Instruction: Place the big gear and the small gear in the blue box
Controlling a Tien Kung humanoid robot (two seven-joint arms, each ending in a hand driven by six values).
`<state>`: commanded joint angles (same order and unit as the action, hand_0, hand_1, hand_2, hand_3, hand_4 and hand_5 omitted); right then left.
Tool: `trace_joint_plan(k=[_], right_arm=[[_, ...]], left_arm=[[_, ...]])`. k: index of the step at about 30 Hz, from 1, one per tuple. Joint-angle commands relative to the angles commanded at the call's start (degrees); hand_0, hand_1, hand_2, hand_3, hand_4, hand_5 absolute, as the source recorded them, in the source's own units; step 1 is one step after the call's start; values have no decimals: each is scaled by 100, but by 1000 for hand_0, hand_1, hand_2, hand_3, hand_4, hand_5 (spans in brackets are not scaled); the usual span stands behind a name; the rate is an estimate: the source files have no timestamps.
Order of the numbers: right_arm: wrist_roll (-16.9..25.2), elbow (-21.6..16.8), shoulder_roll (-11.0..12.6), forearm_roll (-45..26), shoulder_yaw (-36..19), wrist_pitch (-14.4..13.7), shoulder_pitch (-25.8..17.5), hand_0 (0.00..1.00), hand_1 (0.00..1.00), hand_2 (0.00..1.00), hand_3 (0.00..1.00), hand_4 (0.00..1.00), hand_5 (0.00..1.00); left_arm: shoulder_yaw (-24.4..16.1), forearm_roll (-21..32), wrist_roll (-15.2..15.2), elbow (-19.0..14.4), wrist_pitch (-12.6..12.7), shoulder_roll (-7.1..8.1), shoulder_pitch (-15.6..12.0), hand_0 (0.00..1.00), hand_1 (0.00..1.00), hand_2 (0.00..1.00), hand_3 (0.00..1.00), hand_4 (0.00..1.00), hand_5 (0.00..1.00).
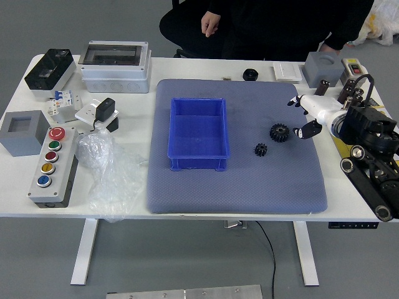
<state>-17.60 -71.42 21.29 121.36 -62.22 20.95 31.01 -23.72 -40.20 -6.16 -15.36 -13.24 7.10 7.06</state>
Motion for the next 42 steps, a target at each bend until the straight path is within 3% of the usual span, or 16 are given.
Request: trace_joint_plan(k=[10,21,42], right_arm=[[57,447,89,-514,788,11,457,733,719,861,858,682,52],[173,674,234,-790,1166,-104,816,734,719,859,856,681,48],[539,1535,246,-1467,2079,-641,1337,739,715,856,852,675,31]], left_arm=[[36,42,-8,4,10,15,58,860,831,829,779,595,371],[46,49,-3,4,12,5,155,860,830,829,779,594,371],[189,120,4,3,20,-58,271,860,830,829,780,594,373]])
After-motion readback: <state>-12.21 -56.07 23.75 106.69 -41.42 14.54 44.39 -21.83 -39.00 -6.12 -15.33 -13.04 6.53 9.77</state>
